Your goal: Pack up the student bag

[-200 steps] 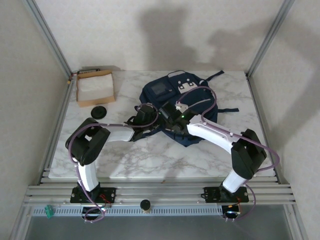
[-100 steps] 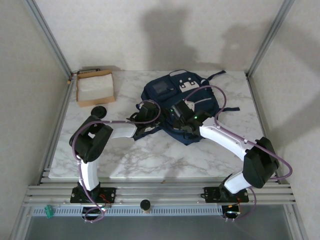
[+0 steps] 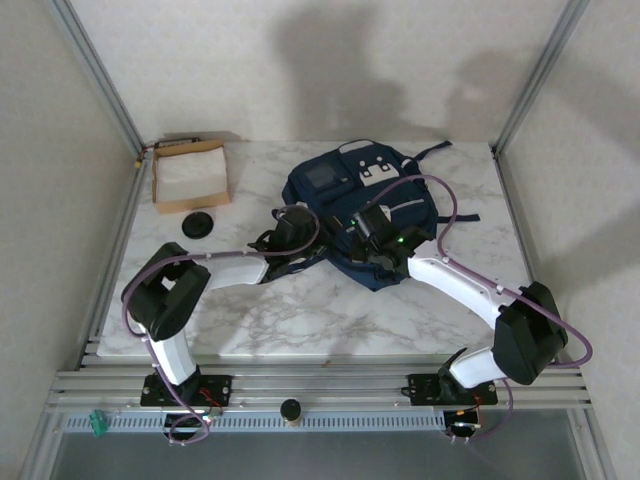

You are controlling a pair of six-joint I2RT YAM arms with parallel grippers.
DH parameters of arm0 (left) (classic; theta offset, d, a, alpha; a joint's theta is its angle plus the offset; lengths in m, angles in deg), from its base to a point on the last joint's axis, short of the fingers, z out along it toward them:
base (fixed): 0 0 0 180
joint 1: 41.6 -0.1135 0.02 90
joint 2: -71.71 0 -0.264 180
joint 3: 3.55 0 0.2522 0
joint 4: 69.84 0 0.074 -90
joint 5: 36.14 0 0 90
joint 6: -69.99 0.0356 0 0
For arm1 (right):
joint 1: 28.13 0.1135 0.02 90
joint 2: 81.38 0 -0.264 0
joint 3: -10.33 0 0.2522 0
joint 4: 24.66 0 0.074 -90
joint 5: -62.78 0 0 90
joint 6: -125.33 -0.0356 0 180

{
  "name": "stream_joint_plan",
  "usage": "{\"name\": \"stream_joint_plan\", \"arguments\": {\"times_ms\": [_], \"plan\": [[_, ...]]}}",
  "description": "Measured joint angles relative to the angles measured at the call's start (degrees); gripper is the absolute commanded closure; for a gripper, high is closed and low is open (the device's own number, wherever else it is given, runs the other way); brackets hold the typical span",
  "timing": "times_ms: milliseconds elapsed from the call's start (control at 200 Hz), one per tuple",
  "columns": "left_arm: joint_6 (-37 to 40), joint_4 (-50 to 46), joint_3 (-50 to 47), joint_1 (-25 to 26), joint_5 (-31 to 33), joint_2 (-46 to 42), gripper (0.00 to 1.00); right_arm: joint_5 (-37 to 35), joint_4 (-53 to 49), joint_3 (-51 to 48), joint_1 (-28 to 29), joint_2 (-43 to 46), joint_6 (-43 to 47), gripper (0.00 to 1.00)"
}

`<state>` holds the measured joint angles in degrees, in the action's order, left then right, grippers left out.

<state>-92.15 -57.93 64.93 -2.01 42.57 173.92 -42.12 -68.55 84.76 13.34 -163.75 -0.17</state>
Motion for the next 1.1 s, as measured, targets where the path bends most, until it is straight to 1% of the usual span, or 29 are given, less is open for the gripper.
{"name": "stream_joint_plan", "arguments": {"times_ms": [40,155,195,411,521,691,856,936,1102], "plan": [[-1.29,0.55,0.15,0.50,0.00,0.33,0.57,0.02,0.07,-0.24,-0.09,0.00,0.20,1.00],[-3.89,0.70,2.05,1.31,0.13,2.29,0.68,-0.02,0.70,-0.70,-0.39,0.00,0.61,1.00],[-5.01,1.09,2.43,1.55,0.17,2.73,0.69,-0.02,0.83,-0.90,-0.52,0.00,0.85,1.00],[-7.17,-0.17,2.93,2.54,2.49,2.80,0.55,0.00,1.27,-1.22,-0.74,-0.02,1.88,1.00],[-9.35,-0.15,2.91,3.39,4.24,2.73,0.55,0.04,1.84,-1.73,-1.01,-0.02,1.92,1.00],[-12.00,1.07,1.51,4.52,6.64,1.99,0.61,0.52,2.16,-2.08,-1.27,-0.02,1.90,1.00],[-12.55,1.60,-0.15,5.20,6.91,-1.44,0.60,1.51,3.13,-2.47,-1.27,0.00,1.92,1.00],[-12.57,2.40,-0.13,5.33,6.84,-2.71,0.58,1.66,3.50,-2.84,-1.27,0.00,1.92,1.00],[-13.03,2.25,1.27,5.57,6.80,-2.08,0.56,1.68,3.80,-2.93,-1.27,0.00,1.92,1.00]]}}
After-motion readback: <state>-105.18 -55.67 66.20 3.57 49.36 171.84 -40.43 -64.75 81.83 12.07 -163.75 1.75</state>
